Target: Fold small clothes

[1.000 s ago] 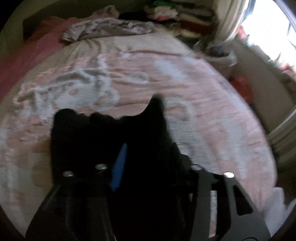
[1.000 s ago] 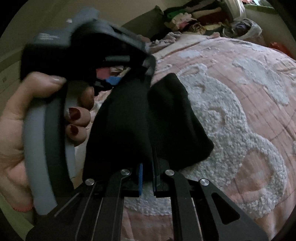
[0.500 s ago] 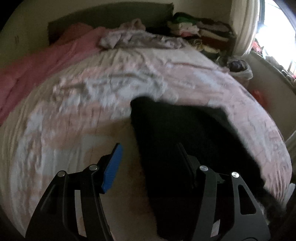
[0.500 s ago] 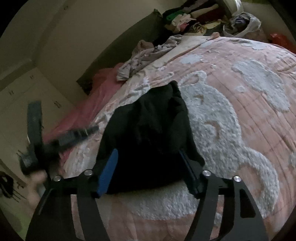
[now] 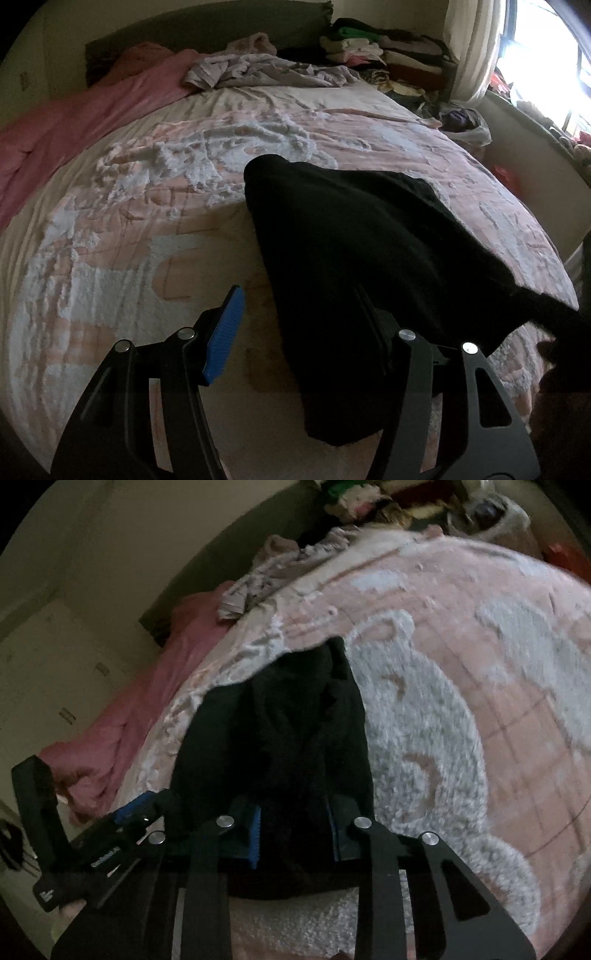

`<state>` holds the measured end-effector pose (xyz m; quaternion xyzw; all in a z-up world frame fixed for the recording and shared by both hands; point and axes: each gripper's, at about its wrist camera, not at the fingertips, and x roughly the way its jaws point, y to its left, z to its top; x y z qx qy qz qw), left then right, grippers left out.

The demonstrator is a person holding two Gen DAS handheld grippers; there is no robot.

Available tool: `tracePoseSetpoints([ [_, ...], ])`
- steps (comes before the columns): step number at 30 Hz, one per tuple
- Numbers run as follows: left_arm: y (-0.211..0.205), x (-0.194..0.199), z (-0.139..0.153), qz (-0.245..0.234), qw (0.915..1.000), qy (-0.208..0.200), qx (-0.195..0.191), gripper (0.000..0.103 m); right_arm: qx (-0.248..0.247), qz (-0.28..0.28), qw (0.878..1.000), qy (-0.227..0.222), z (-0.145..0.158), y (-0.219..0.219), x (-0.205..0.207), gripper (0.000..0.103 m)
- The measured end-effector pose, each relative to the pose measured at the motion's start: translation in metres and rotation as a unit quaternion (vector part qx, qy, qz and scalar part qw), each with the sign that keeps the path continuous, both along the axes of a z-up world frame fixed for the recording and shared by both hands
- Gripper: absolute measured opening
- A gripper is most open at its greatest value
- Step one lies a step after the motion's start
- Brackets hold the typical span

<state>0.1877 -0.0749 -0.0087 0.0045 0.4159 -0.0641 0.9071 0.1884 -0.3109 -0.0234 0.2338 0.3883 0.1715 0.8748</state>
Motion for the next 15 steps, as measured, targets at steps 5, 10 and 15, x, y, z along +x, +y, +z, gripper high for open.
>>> tracePoseSetpoints([
  [5, -0.006, -0.002, -0.001, -0.009, 1.0, 0.003, 0.0, 0.051, -0.052, -0.019, 0.998, 0.02, -0.019, 0.002, 0.004, 0.026],
  [10, -0.009, -0.003, -0.002, -0.014, 0.9999, 0.006, 0.002, 0.052, -0.034, -0.035, 0.998, 0.033, -0.031, -0.006, 0.002, 0.034],
  [15, -0.008, -0.004, -0.003, -0.013, 0.9999, 0.008, 0.001, 0.054, -0.042, -0.039, 0.998, 0.029, -0.03, -0.003, -0.002, 0.039],
])
